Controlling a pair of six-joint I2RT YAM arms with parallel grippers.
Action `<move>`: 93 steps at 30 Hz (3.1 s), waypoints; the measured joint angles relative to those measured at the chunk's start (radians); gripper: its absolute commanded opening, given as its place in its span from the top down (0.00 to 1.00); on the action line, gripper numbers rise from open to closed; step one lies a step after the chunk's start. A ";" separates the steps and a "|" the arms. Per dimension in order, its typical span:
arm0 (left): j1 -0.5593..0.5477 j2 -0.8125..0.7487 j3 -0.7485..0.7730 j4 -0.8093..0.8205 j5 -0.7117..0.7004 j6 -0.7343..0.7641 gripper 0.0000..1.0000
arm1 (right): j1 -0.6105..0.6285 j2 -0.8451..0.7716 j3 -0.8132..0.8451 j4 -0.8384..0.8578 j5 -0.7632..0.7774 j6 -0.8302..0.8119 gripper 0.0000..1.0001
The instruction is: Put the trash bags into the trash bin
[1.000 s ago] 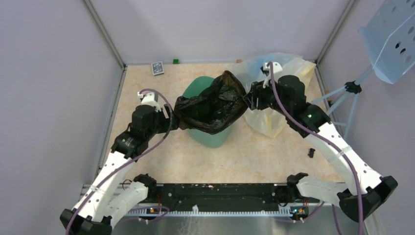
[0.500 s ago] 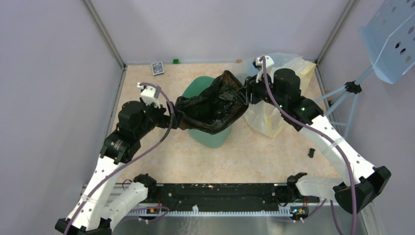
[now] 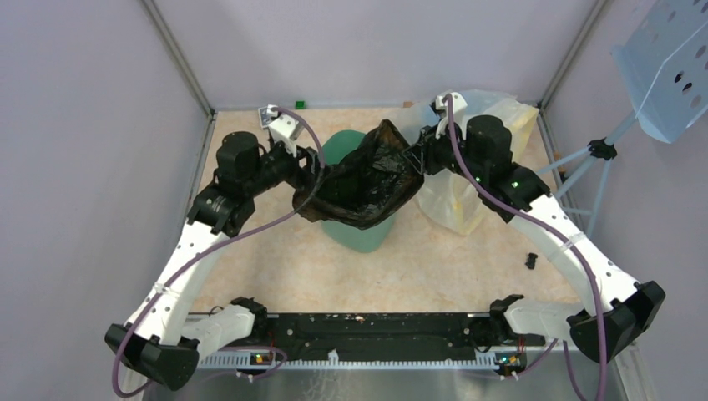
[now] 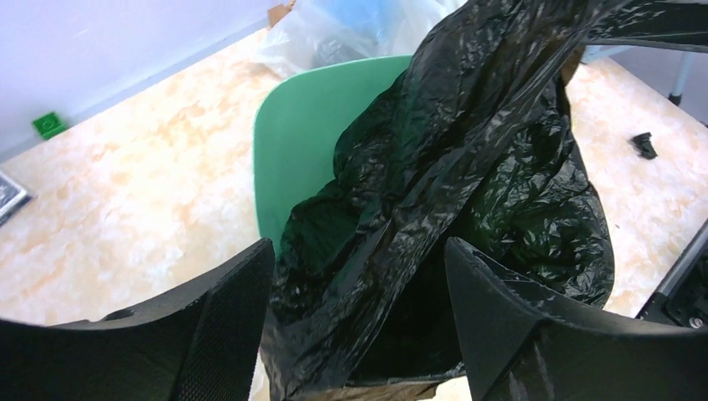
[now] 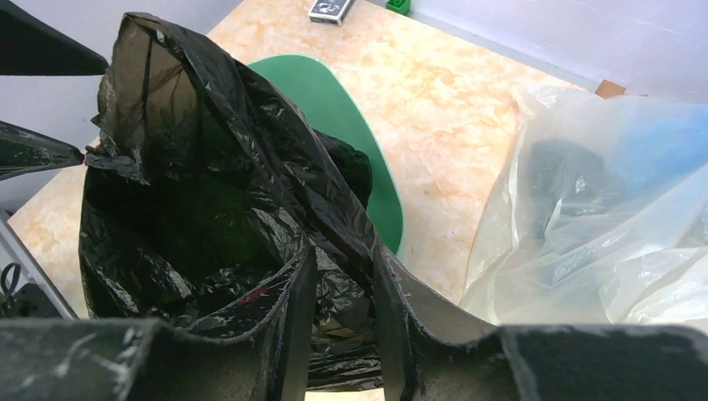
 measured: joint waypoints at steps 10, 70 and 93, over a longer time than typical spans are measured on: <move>0.000 0.081 0.039 0.019 0.127 0.067 0.32 | 0.000 0.028 0.002 0.000 0.016 0.002 0.59; 0.156 0.481 0.333 -0.111 -0.074 0.003 1.00 | -0.106 0.308 0.219 -0.147 0.050 0.132 1.00; 0.238 0.731 0.360 -0.195 0.161 -0.100 1.00 | -0.127 0.473 0.140 -0.152 -0.118 0.188 1.00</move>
